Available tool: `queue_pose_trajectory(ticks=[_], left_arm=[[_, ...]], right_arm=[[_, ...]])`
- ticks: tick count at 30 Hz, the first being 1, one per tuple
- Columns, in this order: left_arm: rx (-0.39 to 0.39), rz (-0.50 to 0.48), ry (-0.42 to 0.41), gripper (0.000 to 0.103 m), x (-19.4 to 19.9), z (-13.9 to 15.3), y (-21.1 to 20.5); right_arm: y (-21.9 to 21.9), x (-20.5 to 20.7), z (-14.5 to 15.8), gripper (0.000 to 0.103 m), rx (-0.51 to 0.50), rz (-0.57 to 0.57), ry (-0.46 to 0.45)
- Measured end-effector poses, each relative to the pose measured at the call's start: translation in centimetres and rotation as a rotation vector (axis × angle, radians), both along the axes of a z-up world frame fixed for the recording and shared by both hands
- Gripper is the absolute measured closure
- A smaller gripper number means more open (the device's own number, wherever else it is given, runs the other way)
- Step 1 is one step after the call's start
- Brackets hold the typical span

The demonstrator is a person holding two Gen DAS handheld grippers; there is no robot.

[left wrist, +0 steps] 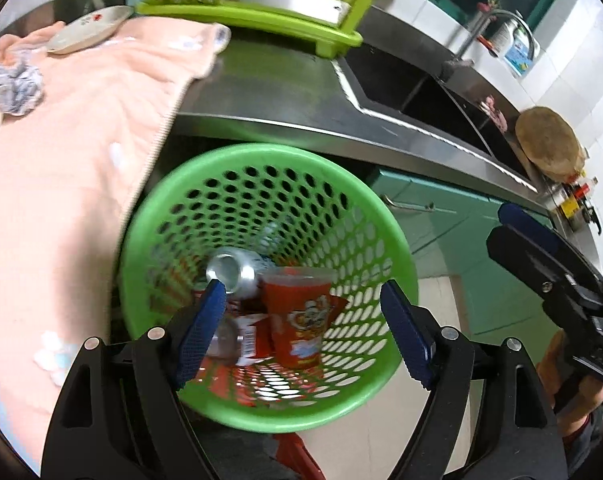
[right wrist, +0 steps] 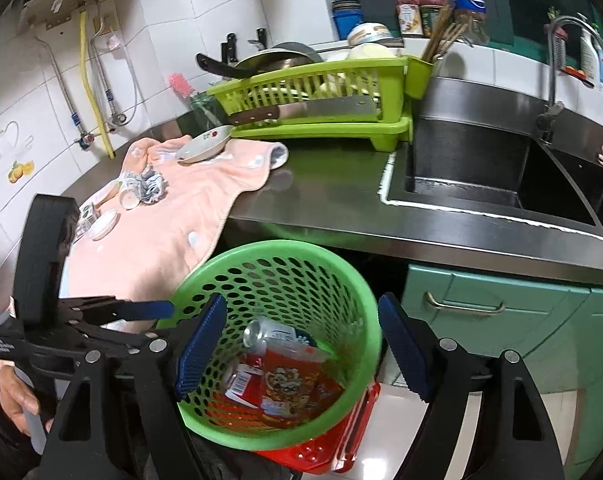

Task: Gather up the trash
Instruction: 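Move both empty grippers back over the towel, then grasp the crumpled grey paper with the right gripper while the left gripper grasps the white paper cup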

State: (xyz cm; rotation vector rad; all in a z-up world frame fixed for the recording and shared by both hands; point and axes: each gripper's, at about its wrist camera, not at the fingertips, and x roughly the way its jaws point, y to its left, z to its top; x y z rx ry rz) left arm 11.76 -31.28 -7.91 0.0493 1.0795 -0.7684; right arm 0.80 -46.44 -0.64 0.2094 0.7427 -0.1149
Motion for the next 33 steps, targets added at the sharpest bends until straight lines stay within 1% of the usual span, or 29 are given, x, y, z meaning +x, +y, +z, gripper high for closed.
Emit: queue_pose_trajectory(ticks=[6, 12, 18, 20, 26, 30, 33], left_arm=[[0.001, 0.070, -0.047, 0.024, 1.3, 1.7, 4.0], [0.016, 0.174, -0.081, 0.024, 3.6, 3.0, 9.4], [0.044, 0.299, -0.100, 0.024, 7.1, 3.7, 16.2], [0.052, 0.332, -0.100, 0.024, 8.2, 3.8, 18.0], [0.072, 0.445, -0.098, 0.024, 11.7, 3.7, 23.9], [0.075, 0.497, -0.088, 0.024, 13.2, 3.1, 26.6], [0.081, 0.525, -0.077, 0.024, 14.5, 2.5, 28.5]], right_arm=[[2.6, 2.5, 0.3, 0.027, -0.004, 0.058, 0.003], [6.0, 6.4, 0.7, 0.026, 0.000, 0.138, 0.009], [10.5, 11.7, 0.8, 0.025, -0.017, 0.238, 0.022], [11.9, 13.3, 0.7, 0.023, -0.025, 0.266, 0.026], [16.4, 19.1, -0.3, 0.019, -0.039, 0.350, 0.041], [19.3, 23.4, -1.2, 0.016, -0.043, 0.404, 0.051], [21.5, 26.6, -2.0, 0.015, -0.073, 0.444, 0.056]])
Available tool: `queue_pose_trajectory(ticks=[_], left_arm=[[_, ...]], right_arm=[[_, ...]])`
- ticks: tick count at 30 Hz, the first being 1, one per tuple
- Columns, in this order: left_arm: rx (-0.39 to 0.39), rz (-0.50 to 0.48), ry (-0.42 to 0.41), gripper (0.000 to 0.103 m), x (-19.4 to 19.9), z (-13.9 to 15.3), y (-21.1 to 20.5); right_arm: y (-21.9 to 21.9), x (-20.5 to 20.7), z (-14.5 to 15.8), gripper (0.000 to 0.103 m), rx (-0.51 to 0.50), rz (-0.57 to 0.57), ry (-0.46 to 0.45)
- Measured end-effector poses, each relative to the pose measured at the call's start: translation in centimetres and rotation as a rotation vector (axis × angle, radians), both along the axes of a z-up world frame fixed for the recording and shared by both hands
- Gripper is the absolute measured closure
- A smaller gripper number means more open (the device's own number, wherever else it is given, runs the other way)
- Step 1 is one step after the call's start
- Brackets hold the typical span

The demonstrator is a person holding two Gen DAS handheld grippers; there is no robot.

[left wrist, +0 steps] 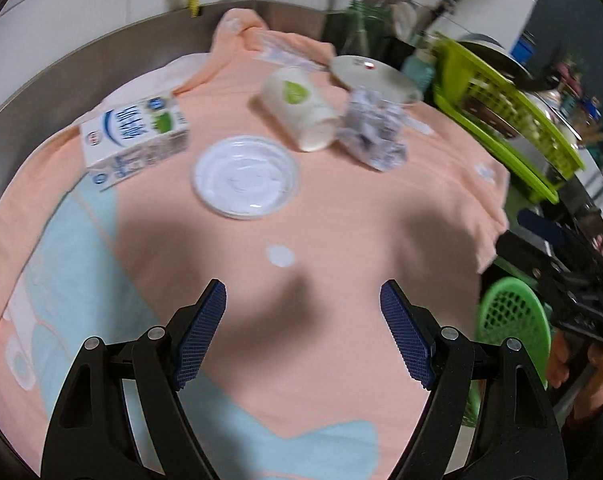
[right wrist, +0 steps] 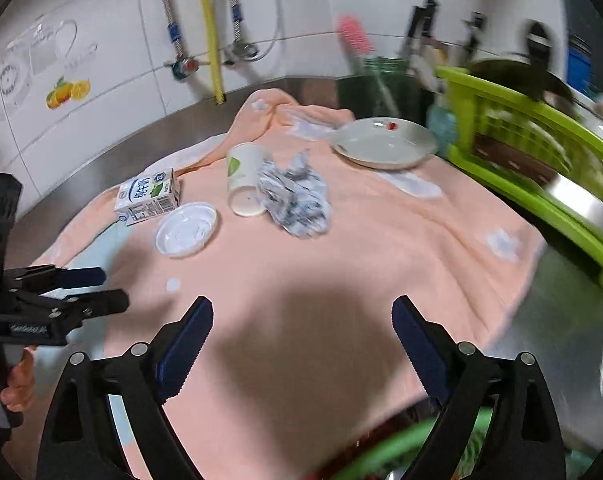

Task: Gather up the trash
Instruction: 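Grasp the crumpled grey paper with the right gripper while the left gripper grasps the white paper cup, then carry the grey paper and white paper cup to the basket and open both grippers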

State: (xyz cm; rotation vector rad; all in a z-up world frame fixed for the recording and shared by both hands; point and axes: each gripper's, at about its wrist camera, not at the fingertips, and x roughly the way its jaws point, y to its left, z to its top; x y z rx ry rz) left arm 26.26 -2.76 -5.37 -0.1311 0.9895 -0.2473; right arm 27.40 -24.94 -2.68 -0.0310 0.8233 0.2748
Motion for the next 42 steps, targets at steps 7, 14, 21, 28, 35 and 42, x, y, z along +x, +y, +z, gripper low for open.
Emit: queue_pose_trajectory(ticks=[7, 14, 21, 28, 35, 42], left_arm=[[-0.001, 0.055, 0.005, 0.024, 2.3, -0.5, 3.5], [0.016, 0.075, -0.004, 0.024, 4.0, -0.1, 5.0], [0.028, 0.074, -0.026, 0.024, 5.7, 0.9, 5.0], [0.024, 0.089, -0.031, 0.021, 8.1, 1.7, 4.2], [0.011, 0.112, -0.019, 0.021, 12.0, 1.9, 2.6], [-0.016, 0.113, 0.000, 0.017, 16.3, 1.5, -0.4]], right_arm=[[3.0, 6.7, -2.5, 0.014, -0.029, 0.044, 0.014], [4.1, 11.9, -4.6, 0.014, -0.072, 0.039, 0.042], [4.6, 15.3, -6.2, 0.014, -0.093, 0.050, 0.084], [5.3, 16.6, -7.7, 0.027, -0.137, 0.076, 0.116], [4.7, 15.8, -7.5, 0.051, -0.090, 0.080, 0.111], [3.4, 13.1, -6.1, 0.054, -0.039, 0.084, 0.089]])
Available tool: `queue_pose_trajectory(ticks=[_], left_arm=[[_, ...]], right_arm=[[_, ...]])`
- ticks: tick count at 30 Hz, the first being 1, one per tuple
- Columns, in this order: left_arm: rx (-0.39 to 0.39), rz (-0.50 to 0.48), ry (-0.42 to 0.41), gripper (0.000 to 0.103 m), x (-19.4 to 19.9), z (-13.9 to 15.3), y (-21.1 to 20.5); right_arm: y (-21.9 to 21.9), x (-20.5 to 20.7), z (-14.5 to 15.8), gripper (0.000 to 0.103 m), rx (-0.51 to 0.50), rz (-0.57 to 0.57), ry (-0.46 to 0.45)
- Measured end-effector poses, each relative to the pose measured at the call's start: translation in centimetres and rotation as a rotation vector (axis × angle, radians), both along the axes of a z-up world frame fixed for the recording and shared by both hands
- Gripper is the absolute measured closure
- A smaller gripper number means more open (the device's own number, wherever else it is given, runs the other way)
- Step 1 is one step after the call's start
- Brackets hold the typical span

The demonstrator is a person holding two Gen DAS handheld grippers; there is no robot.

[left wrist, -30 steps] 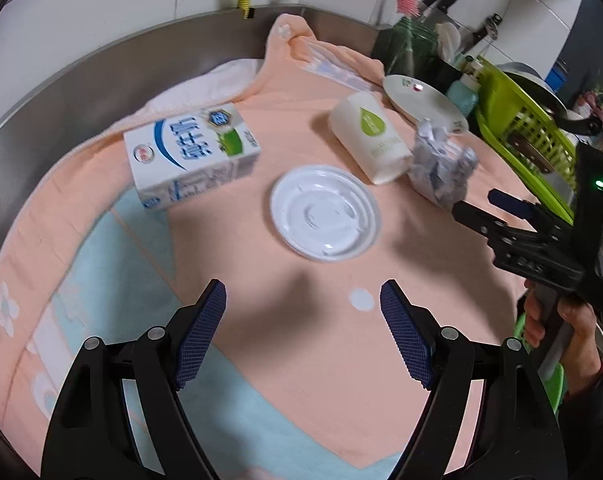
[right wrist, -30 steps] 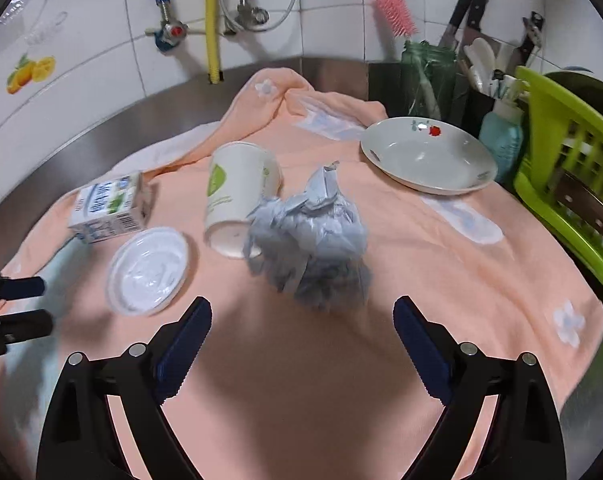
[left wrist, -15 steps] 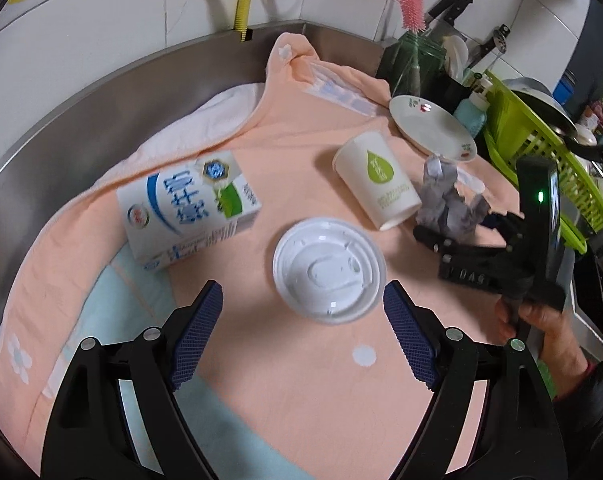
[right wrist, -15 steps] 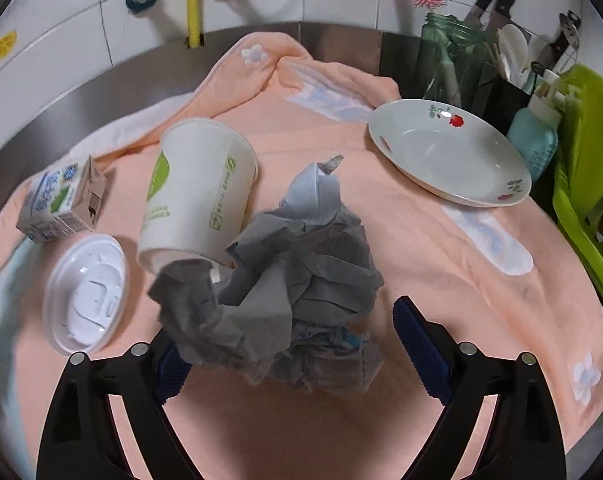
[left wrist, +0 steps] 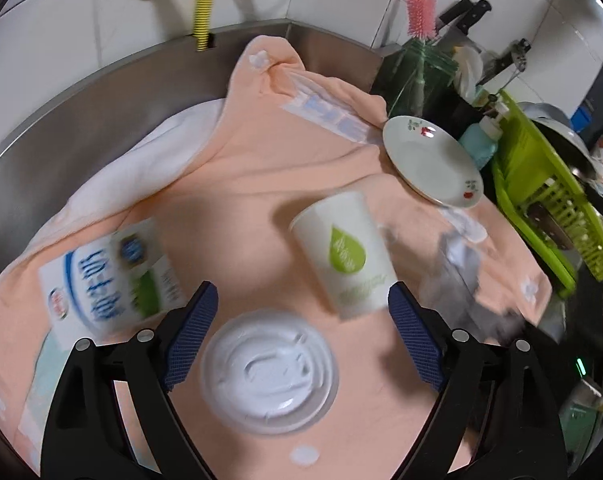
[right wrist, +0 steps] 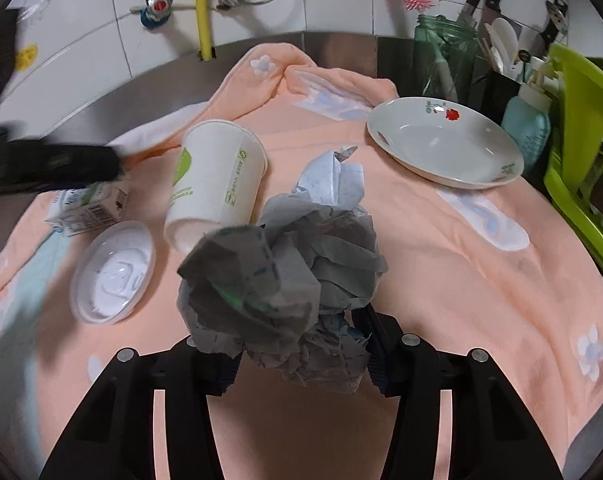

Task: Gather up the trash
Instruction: 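Carry the grey paper and white paper cup to the basket and open both grippers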

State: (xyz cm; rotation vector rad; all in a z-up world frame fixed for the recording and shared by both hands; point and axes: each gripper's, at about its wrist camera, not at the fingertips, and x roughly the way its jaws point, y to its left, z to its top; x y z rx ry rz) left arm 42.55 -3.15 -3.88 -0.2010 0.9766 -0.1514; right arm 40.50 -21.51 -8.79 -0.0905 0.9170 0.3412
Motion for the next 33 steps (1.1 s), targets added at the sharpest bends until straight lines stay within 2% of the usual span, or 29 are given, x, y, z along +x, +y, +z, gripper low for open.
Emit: queue_pose_trajectory(ticks=[6, 13, 15, 17, 22, 26, 33], left_arm=[[-0.007, 0.023, 0.034, 0.017, 3.3, -1.4, -2.0], [0.008, 0.033, 0.071, 0.019, 5.1, -3.4, -3.7], [0.006, 0.027, 0.069, 0.031, 5.2, -3.5, -4.0], [-0.001, 0.011, 0.071, 0.037, 5.1, -3.6, -4.4], [0.005, -0.004, 0.051, 0.039, 4.4, -3.4, -5.0], [-0.026, -0.034, 0.037, 0.040, 3.0, -2.7, -5.5], [-0.059, -0.139, -0.013, 0.040, -2.7, 0.2, -7.5]], right_arm=[[-1.4, -2.7, 1.1, 0.054, -0.008, 0.010, -0.027], [-3.7, -5.2, 1.9, 0.054, 0.004, 0.000, -0.035], [-4.2, -6.0, 2.1, 0.054, -0.001, 0.001, -0.040], [-4.8, -7.1, 2.5, 0.054, -0.004, 0.005, -0.048], [-5.9, -9.9, 3.5, 0.054, -0.001, 0.012, -0.068], [-6.9, -12.2, 4.2, 0.054, 0.012, -0.002, -0.076], [-10.7, -17.6, 4.5, 0.054, 0.022, -0.093, -0.065]])
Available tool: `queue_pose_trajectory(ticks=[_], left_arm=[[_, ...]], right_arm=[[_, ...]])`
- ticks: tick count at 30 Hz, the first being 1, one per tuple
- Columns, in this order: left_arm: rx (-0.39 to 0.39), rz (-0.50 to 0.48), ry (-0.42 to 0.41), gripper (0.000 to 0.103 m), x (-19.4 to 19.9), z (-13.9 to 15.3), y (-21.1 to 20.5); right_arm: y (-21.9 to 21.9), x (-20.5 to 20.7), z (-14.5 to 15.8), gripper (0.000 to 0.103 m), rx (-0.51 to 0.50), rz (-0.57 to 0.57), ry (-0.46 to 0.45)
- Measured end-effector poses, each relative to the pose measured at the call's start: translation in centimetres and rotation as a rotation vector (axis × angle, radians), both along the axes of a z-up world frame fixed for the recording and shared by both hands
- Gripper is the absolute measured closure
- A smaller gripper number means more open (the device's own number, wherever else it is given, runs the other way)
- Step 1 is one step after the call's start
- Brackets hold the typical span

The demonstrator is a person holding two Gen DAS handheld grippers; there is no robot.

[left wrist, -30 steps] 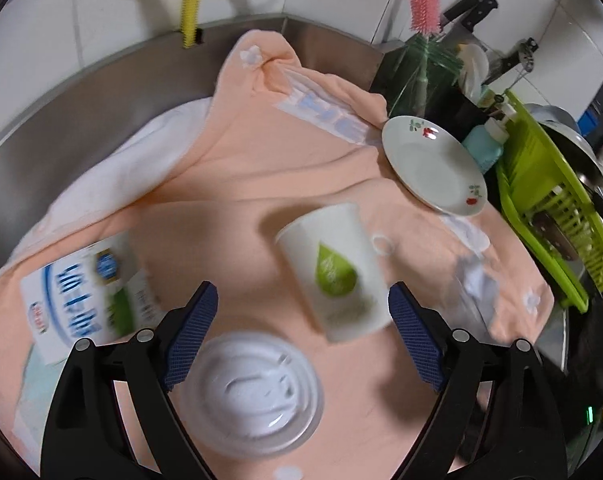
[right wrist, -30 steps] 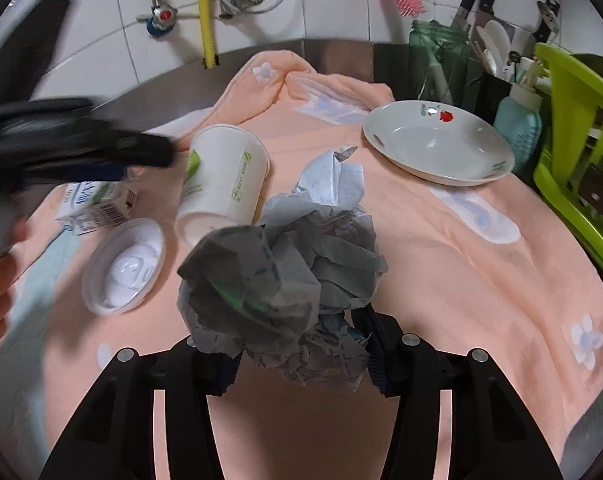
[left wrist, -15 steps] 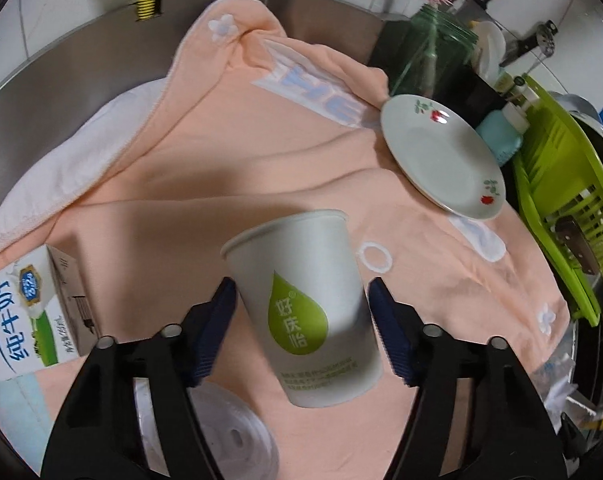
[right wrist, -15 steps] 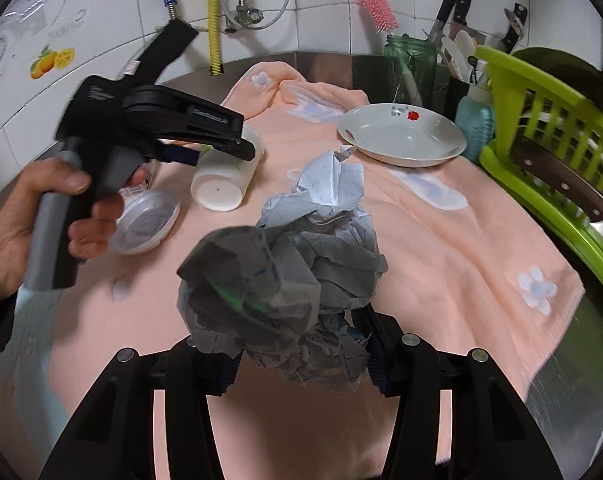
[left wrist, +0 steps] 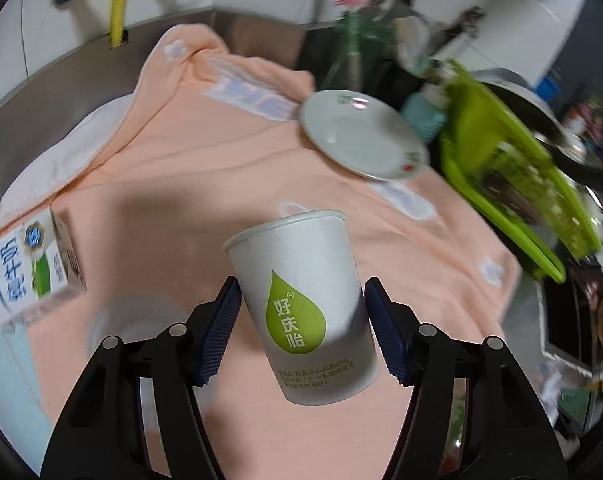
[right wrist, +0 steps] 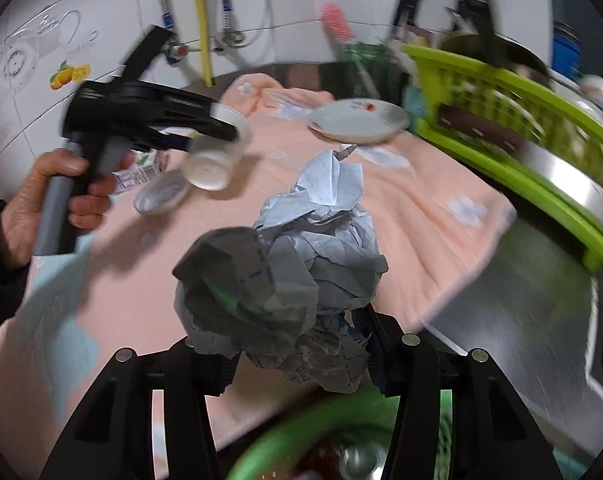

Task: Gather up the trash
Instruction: 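Carry the grey paper and white paper cup to the basket and open both grippers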

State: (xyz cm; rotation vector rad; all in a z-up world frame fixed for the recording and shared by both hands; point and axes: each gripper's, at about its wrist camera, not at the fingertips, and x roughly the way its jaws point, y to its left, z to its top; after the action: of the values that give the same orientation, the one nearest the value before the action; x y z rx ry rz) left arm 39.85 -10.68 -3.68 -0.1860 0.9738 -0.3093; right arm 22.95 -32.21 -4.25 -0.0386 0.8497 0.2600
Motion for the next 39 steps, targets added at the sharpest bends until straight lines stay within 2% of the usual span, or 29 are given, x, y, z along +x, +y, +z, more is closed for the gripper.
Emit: queue_pose_trajectory(ticks=[9, 16, 19, 24, 30, 39], left_arm=[[-0.043, -0.144, -0.044, 0.040, -9.0, 2.9, -3.3], [-0.065, -0.264, -0.055, 0.040, -15.5, 3.3, -7.8], [-0.065, -0.315, -0.053, 0.040, -17.8, 3.1, -10.0], [-0.041, -0.395, -0.046, 0.040, -21.2, 2.0, -13.5], [-0.030, -0.453, 0.015, 0.040, -24.1, -0.8, -16.9], [0.035, -0.492, 0.094, 0.036, -25.3, -4.3, -19.9]], right_arm=[[-5.9, -8.1, -1.5, 0.052, -0.079, -0.170, 0.055], [-8.9, -12.3, -2.0, 0.031, -0.096, -0.257, 0.066], [-10.0, -13.4, -1.7, 0.028, -0.110, -0.290, 0.049], [-11.2, -14.7, -0.6, 0.025, -0.083, -0.326, 0.024], [-12.3, -17.1, 0.7, 0.020, -0.067, -0.345, -0.012], [-13.2, -19.7, 1.9, 0.018, -0.033, -0.362, -0.044]])
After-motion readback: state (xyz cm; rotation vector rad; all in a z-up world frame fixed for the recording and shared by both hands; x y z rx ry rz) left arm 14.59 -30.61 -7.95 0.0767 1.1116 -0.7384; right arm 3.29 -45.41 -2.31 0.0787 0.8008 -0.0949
